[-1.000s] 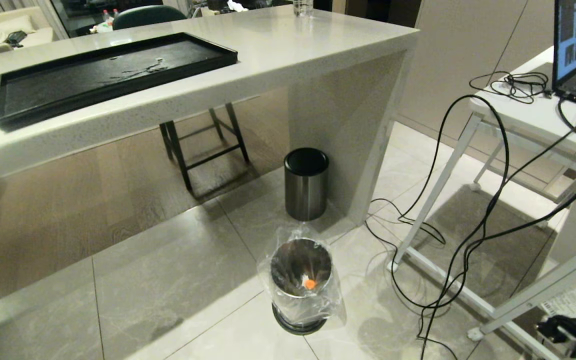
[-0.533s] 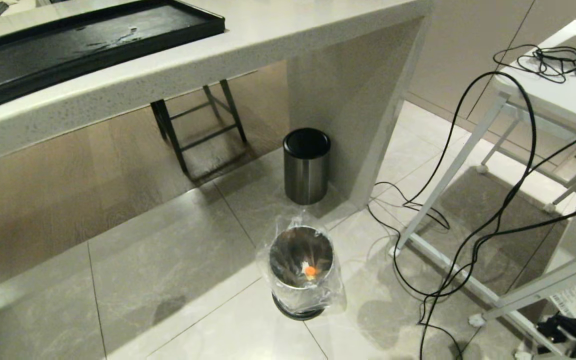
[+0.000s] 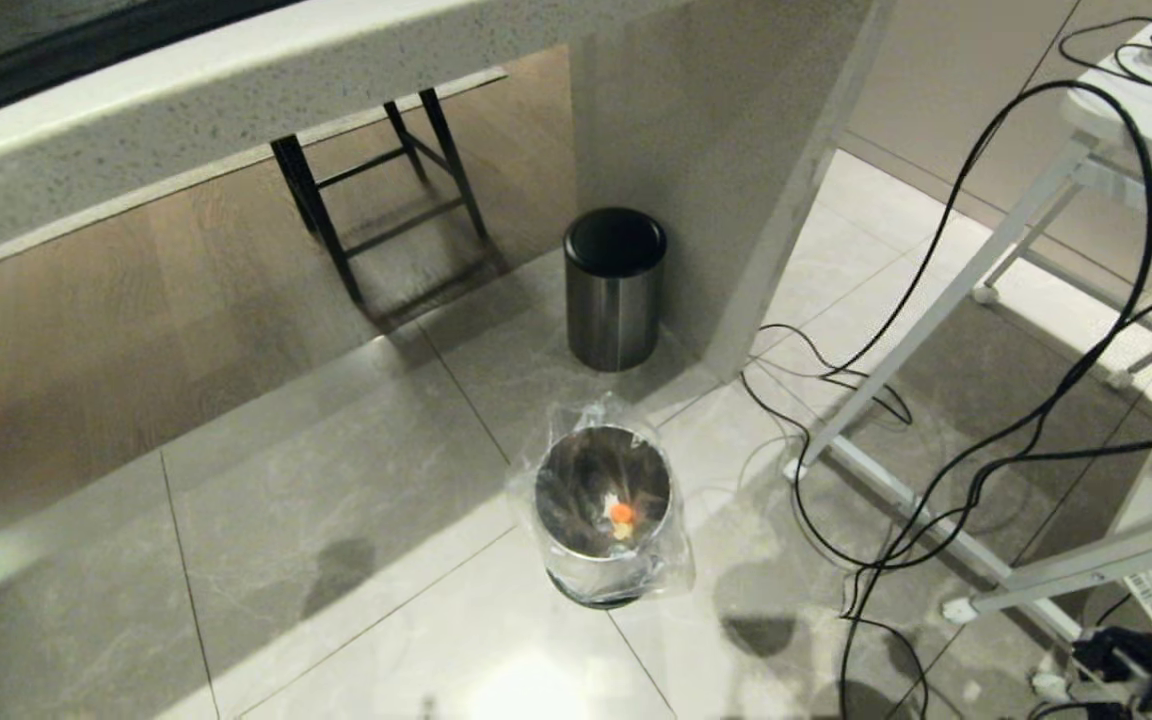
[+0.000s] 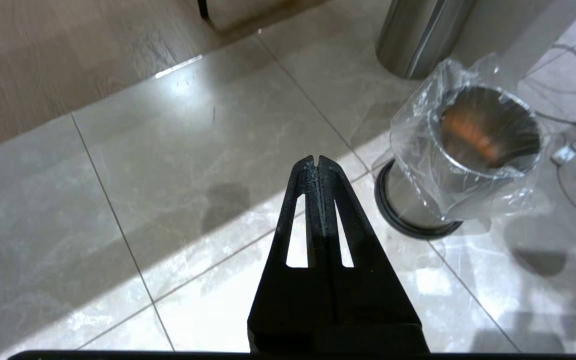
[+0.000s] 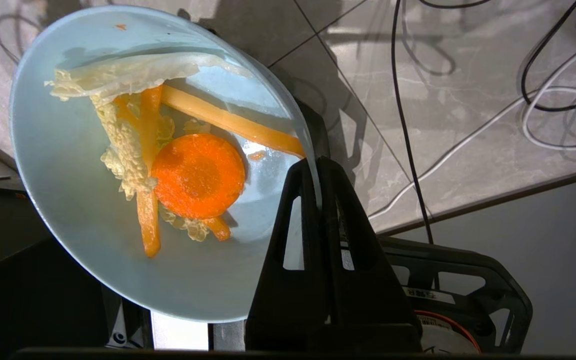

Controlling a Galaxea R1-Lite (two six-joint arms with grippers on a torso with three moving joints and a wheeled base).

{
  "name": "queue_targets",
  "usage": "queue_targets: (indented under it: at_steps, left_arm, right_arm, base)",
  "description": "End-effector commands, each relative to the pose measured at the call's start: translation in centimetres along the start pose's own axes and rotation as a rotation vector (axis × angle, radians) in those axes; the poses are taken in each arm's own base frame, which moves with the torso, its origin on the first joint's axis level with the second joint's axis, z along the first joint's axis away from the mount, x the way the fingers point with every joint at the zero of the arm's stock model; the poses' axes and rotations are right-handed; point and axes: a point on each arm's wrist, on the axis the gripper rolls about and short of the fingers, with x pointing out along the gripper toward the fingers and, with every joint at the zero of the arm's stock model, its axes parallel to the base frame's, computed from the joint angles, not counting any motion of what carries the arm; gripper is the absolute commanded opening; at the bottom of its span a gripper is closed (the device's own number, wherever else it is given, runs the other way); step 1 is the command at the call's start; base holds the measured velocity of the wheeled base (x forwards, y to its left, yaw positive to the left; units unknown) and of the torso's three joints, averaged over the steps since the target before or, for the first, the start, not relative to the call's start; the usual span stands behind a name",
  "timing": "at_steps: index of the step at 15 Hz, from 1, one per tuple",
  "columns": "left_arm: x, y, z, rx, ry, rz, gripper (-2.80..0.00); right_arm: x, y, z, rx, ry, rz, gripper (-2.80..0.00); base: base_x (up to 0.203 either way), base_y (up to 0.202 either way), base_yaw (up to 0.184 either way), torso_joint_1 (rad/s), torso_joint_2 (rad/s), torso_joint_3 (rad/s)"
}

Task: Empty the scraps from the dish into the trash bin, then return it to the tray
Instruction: Move the bowl over the trash can

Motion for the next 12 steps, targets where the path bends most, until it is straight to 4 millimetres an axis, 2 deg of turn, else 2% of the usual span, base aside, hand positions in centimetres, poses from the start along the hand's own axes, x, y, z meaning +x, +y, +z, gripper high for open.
queue_targets:
  at_steps: [1, 12]
  left_arm:
    - [0.01, 0.00, 0.01, -0.001, 0.000, 0.002, -2.80]
    - [0.01, 0.00, 0.01, -0.001, 0.000, 0.002, -2.80]
  right_arm:
    - [0.05, -0.01, -0.05, 0.001, 0.006, -0.002, -2.80]
    - [0.01, 0.04, 0.06, 0.000, 0.002, -0.002, -2.80]
  base:
    - [0.000, 0.000, 0.000, 0.005, 0.01, -0.196]
    - [0.000, 0.000, 0.000, -0.002, 0.00, -0.196]
